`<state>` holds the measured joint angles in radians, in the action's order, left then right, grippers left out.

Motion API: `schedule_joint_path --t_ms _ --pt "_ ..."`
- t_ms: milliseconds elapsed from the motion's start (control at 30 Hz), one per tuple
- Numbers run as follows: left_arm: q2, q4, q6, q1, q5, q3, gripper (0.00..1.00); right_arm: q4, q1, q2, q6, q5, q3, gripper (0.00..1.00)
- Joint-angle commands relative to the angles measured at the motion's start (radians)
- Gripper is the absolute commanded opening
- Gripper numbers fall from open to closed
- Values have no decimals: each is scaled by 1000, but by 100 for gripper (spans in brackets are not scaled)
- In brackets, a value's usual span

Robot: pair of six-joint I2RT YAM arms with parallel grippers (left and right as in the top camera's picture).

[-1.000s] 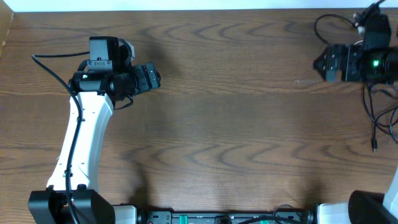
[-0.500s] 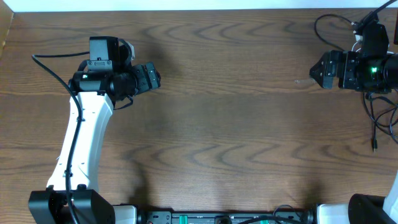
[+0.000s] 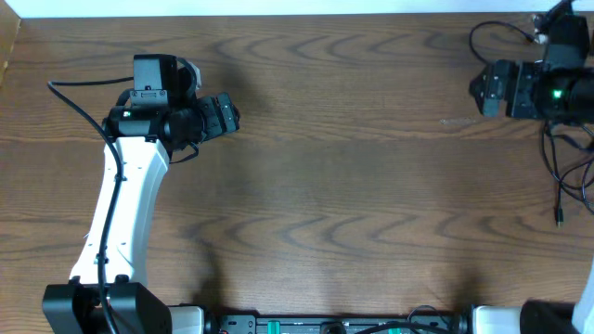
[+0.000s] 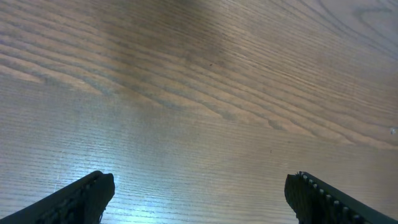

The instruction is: Untangle cables

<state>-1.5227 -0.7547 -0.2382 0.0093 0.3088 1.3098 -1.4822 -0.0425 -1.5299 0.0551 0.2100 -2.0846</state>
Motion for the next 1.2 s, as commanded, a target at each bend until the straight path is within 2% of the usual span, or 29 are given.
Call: schedule_joint_path --t_ms 0,100,367,633,900,1167 --pt "-6 -3 9 -2 -6 3 95 87 51 110 -40 -71 100 99" --pt "-6 -3 9 -2 -6 3 94 249 69 223 -80 -70 285 99" --pt "-6 -3 9 -2 -6 3 94 693 69 570 -79 -77 868 99" --pt "-6 -3 9 -2 -6 3 94 1045 69 933 -71 -69 1406 99" --pt "-6 -3 9 -2 -6 3 94 1240 69 1229 -71 -69 1765 99" --pt "-6 -3 9 -2 -6 3 94 1355 69 1411 -67 -69 1968 99"
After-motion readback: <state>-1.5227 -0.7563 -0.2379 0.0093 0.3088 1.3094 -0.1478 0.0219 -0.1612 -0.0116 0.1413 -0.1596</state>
